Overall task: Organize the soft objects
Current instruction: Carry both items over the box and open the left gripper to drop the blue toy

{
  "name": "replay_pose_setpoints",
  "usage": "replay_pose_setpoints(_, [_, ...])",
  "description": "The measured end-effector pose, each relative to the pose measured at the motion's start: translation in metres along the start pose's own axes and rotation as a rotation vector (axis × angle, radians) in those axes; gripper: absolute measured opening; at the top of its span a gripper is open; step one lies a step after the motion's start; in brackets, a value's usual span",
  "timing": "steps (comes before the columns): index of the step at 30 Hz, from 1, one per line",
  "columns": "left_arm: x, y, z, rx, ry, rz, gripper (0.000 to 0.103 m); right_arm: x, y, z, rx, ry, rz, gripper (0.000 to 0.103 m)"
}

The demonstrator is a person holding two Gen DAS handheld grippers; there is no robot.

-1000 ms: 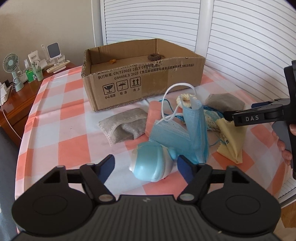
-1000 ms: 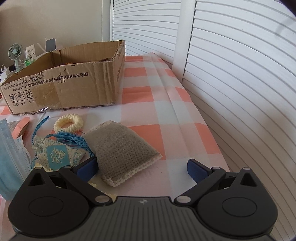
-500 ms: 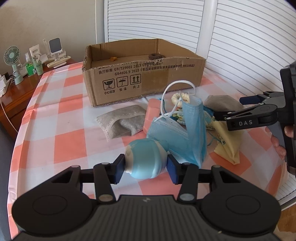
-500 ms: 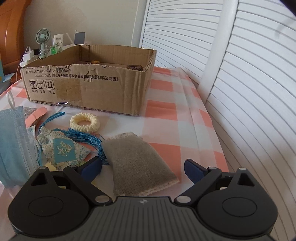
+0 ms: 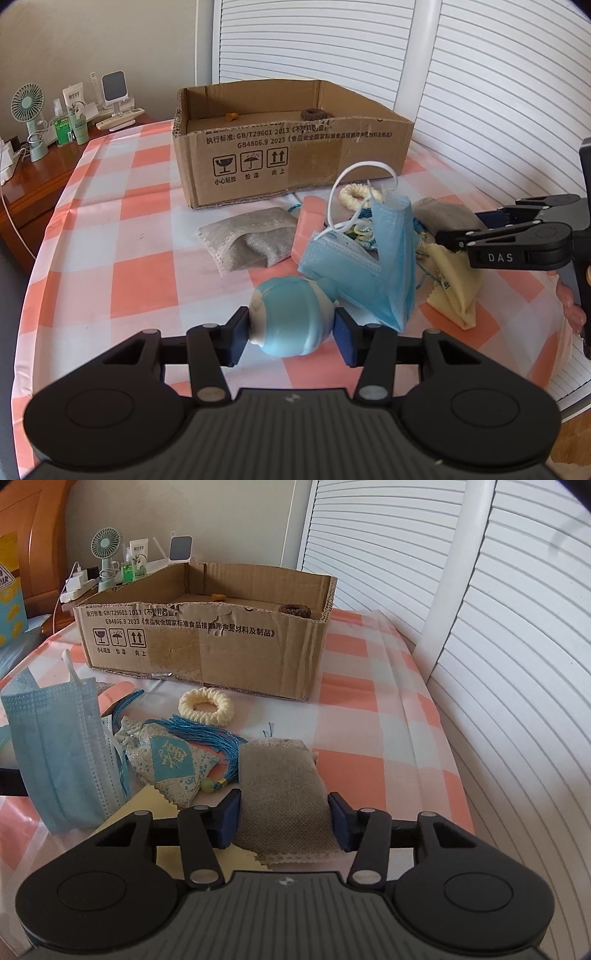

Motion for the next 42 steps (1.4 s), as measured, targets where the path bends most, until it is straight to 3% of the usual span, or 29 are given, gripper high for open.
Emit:
replay_pose_setpoints(10, [0.001,0.001,0.001,-0.009,0.016,0.019,0.054,-0.007,-0.008,0.002,-0.016,-0.017,0.023,0.056])
replay_pose_setpoints(13, [0.002,0.002,0.001,-0.007,0.02,0.011,0.048,-0.006,-0.006,0.003,-0.016,-0.023,0.018,0.05])
replay_pose_setpoints(19, [0.005,0.007,0.004,-0.013,0.016,0.02,0.046,-0.014,0.001,0.006,-0.026,-0.079,0.012,0.04])
replay_pose_setpoints(30, [0.011,0.025,0.019,0.009,-0.042,-0.047,0.046,-0.023,0.023,0.018,-0.042,-0.035,0.003,0.039])
replay_pose_setpoints(37, [0.023,0.034,0.039,0.025,-0.046,-0.076,0.046,-0.023,0.036,0.035,-0.051,0.001,0.055,0.039])
replay_pose_setpoints(42, [0.026,0.036,0.067,-0.008,-0.085,-0.08,0.046,-0.021,0.045,0.055,-0.092,0.013,0.093,0.039])
Point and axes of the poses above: each gripper's, at about its wrist camera, not at the fingertips, and y roughly against the way its jaws point, x to its left, z to its top, the point moved 2 cm from there along -y, roughly the way its jaws point, and after that the axes turned 15 degrees about -x, right-handed, at the moved point
